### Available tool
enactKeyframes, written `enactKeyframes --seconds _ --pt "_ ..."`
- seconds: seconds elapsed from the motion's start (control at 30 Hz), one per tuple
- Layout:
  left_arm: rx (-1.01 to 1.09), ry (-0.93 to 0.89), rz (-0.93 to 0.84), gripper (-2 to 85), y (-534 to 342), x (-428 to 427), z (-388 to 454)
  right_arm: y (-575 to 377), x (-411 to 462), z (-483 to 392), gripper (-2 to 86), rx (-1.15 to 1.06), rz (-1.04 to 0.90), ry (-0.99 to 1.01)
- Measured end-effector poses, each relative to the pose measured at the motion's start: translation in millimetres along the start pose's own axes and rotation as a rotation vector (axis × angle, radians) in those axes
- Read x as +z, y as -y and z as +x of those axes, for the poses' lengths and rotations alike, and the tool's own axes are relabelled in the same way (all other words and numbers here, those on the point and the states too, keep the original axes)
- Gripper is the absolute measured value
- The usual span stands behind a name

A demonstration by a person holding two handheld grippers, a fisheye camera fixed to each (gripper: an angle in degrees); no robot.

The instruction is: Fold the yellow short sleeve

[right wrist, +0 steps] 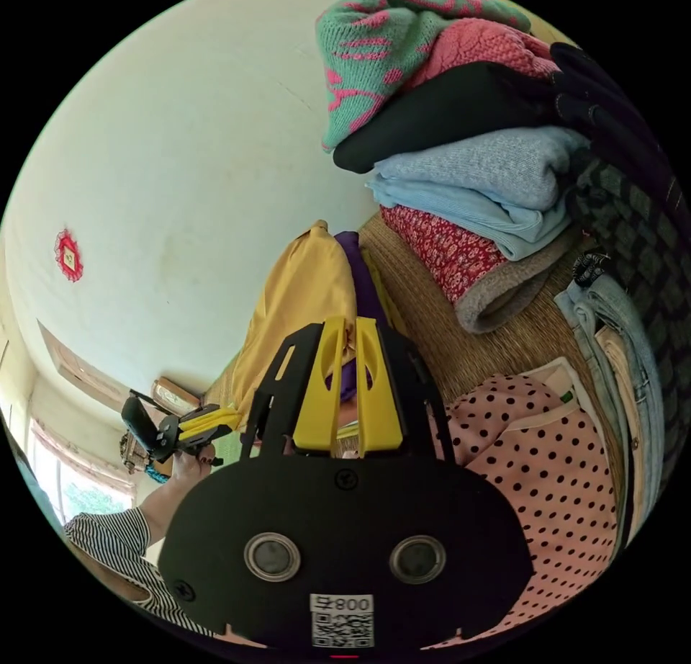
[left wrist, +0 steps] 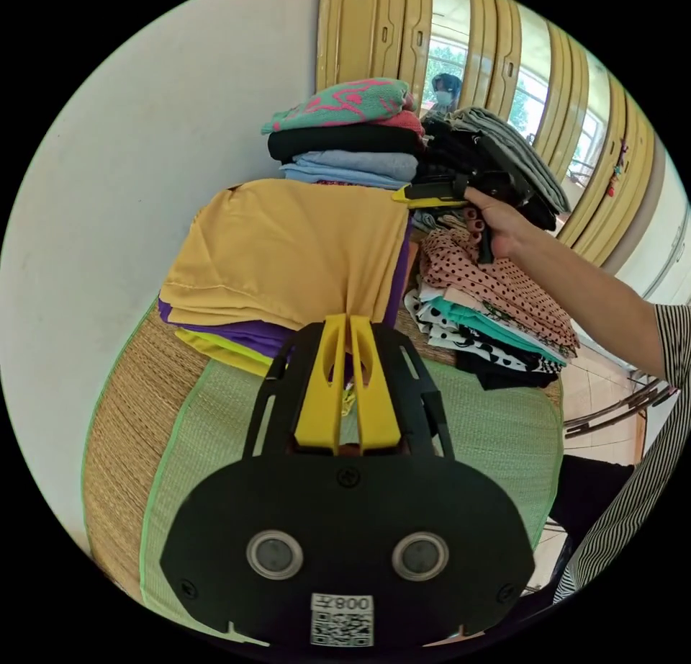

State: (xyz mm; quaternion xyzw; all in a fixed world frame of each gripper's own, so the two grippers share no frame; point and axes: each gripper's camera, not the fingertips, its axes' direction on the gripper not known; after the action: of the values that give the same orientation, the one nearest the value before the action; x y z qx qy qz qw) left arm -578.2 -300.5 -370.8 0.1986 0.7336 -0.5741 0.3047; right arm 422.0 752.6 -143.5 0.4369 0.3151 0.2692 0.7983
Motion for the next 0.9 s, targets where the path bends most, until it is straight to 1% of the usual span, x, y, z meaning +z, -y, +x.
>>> enactKeyframes --seconds 0.07,0.13,0.2,0.23,0.3,0.37,0.43,0.53,0.57,0.63,0.7,0.77,0.9 --pt "-0.005 0.003 0.012 2.2 -3 -1 0 -1 -11 -7 2.9 -0.042 0.007 0.028" --pt "-0.012 -0.012 0.000 2.2 -6 4 1 -2 -17 -10 2.6 -0.073 -0.016 0.015" --pt "-0.038 -0.088 -0.044 3.0 -12 19 1 -5 -18 -5 2.4 -0.074 -0.042 -0.017" --pt "-0.048 -0.106 -0.027 3.4 -15 19 2 -6 -20 2 2.3 -0.054 -0.038 -0.022" --pt "-0.092 -0.151 0.064 5.4 -23 10 2 -7 -26 15 2.2 -0.020 -0.028 0.018" --pt "-0.137 -0.172 0.113 6.9 -27 5 -1 -8 -42 27 1.9 0.006 0.032 0.046" --pt "-0.175 -0.181 0.118 8.0 -30 9 -5 -9 -56 32 1.7 0.022 0.076 0.046" --pt "-0.206 -0.235 0.133 10.0 -41 17 -1 -18 -69 18 1.3 -0.060 0.078 0.093" --pt "-0.188 -0.234 0.137 10.8 -46 20 9 -28 -66 7 1.3 -0.114 0.049 0.094" --pt "-0.138 -0.178 0.102 12.1 -49 28 29 -44 -56 -6 1.6 -0.154 -0.003 0.092" --pt "-0.067 -0.085 0.051 12.9 -51 37 56 -60 -41 -16 2.4 -0.191 -0.066 0.145" --pt "-0.056 -0.030 0.043 13.1 -53 40 68 -77 -20 -32 4.0 -0.240 -0.133 0.178" --pt "-0.051 -0.012 0.070 12.9 -60 35 79 -90 3 -47 6.6 -0.256 -0.169 0.194"
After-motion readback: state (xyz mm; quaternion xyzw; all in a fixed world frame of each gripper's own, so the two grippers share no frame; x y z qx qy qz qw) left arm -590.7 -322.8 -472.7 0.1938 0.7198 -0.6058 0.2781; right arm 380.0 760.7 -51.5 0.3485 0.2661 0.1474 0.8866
